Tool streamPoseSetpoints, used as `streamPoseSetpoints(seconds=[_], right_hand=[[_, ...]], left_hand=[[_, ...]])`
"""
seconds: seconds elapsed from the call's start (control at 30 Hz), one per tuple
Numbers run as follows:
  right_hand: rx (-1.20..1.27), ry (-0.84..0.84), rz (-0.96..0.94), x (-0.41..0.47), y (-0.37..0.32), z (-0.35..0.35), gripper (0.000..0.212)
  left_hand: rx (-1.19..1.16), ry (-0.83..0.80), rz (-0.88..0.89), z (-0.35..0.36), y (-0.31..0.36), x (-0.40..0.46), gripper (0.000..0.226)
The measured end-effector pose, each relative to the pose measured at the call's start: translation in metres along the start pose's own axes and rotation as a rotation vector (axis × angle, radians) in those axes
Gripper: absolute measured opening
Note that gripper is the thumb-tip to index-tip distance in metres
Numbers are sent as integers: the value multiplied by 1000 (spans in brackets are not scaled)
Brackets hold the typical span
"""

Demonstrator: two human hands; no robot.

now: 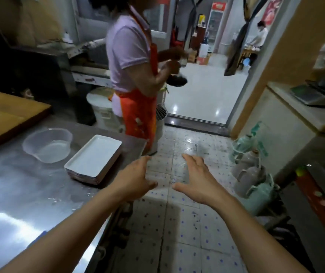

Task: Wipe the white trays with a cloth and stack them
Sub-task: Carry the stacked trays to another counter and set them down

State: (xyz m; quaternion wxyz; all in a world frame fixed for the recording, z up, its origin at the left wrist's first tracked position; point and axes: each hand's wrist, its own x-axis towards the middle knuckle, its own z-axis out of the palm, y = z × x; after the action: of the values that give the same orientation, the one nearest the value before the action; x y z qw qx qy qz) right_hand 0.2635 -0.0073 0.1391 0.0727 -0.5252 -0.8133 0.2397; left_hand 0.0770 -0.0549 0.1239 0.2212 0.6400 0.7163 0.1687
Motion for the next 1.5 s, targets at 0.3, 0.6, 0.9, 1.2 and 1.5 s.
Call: streamPoseSetpoints(seconds=[0.3,0.6,0.9,1.2,1.5], right_hand=[[-7,-166,-298,130,-8,4,94],[-84,-381,-602,235,-1,-14,91],[-99,-495,-825,312,-41,14,85],[-188,-613,-938,378,-93,70,86],[-241,-747,-1097,417,-145,116,78]], left_hand=[[-15,147,-318,-11,-34,52,74],[-31,319,-686,-4,-9,104,81],[-93,424,-952,-3,-28,122,82],[-195,555,-1110,-5,-88,149,80],[-299,683,-1304,0,-112,165,79]])
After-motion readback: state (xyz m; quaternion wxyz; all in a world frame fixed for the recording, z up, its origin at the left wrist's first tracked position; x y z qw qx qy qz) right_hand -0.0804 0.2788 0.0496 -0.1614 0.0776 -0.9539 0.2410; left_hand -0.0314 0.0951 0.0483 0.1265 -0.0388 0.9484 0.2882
